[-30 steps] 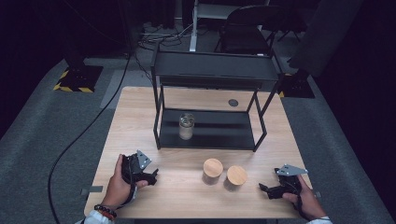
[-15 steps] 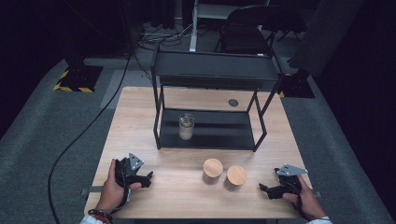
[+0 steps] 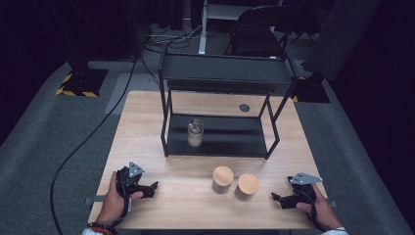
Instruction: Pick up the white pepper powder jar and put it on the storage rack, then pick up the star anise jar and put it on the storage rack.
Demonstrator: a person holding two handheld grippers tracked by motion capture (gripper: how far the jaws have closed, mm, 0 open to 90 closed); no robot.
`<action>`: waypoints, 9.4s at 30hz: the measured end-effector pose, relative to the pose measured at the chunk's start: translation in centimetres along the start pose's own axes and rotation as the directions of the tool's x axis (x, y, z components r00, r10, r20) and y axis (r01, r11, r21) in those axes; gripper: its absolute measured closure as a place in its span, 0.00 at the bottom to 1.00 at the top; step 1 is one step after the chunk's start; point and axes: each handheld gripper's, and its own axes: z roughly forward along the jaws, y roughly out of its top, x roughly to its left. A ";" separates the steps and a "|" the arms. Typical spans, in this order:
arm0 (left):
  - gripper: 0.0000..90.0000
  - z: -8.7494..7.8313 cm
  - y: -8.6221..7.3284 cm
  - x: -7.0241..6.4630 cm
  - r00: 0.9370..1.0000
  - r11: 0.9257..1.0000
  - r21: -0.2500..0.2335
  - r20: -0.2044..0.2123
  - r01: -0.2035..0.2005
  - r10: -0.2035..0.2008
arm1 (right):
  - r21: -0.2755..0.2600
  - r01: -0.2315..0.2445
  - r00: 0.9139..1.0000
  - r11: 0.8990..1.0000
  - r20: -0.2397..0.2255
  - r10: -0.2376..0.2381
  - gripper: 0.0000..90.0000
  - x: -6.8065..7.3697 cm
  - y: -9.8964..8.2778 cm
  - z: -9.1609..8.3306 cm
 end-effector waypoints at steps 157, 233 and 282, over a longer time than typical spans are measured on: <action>0.00 0.0 0.0 0.3 1.000 1.000 -0.001 0.013 -0.016 0.016 | 0.053 0.329 0.929 0.943 -0.201 -0.312 0.02 11.2 13.3 0.4; 0.00 0.0 0.0 0.3 1.000 1.000 -0.003 0.019 -0.021 0.021 | 0.286 0.355 0.924 0.890 -0.253 -0.287 0.26 14.6 17.3 7.3; 0.00 0.0 0.0 0.3 1.000 1.000 -0.003 0.020 -0.023 0.023 | 0.252 0.357 0.922 0.900 -0.251 -0.295 0.27 13.6 19.3 5.6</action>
